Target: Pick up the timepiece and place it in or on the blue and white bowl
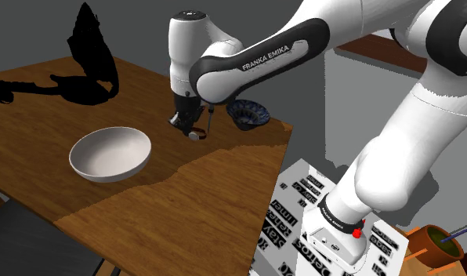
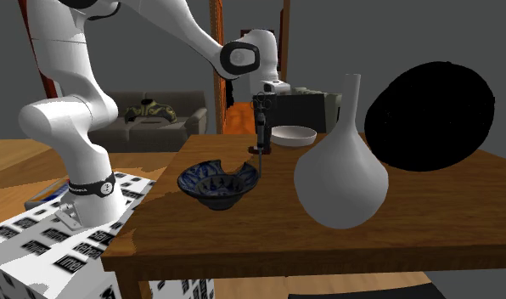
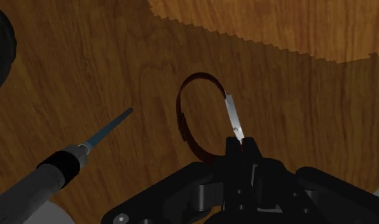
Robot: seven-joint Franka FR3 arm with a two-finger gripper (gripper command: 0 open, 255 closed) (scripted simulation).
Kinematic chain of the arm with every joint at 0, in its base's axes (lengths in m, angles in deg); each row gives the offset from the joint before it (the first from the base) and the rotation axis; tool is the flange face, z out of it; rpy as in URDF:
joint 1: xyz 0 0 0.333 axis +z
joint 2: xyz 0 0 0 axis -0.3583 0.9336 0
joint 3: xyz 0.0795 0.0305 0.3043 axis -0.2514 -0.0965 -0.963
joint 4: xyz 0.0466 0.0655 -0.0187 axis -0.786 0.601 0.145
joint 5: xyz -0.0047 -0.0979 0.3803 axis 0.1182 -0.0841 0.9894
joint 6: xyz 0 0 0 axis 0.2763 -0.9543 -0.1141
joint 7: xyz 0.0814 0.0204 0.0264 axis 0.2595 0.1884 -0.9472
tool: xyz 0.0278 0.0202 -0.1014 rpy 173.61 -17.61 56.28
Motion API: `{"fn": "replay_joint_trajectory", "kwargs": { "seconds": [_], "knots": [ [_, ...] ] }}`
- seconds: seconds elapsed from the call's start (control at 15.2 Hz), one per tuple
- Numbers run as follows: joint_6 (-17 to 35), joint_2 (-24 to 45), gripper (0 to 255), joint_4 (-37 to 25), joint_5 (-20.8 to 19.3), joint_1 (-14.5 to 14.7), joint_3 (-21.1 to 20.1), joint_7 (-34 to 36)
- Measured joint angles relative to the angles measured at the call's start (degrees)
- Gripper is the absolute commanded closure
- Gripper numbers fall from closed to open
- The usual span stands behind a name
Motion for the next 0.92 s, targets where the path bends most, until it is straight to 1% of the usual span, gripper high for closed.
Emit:
{"fn": "replay_joint_trajectory", "kwargs": {
  "seconds": [0.92],
  "knots": [
    [-10.1, -4.6, 255, -6.1, 3.1, -0.1, -0.1, -2.9]
  ]
}}
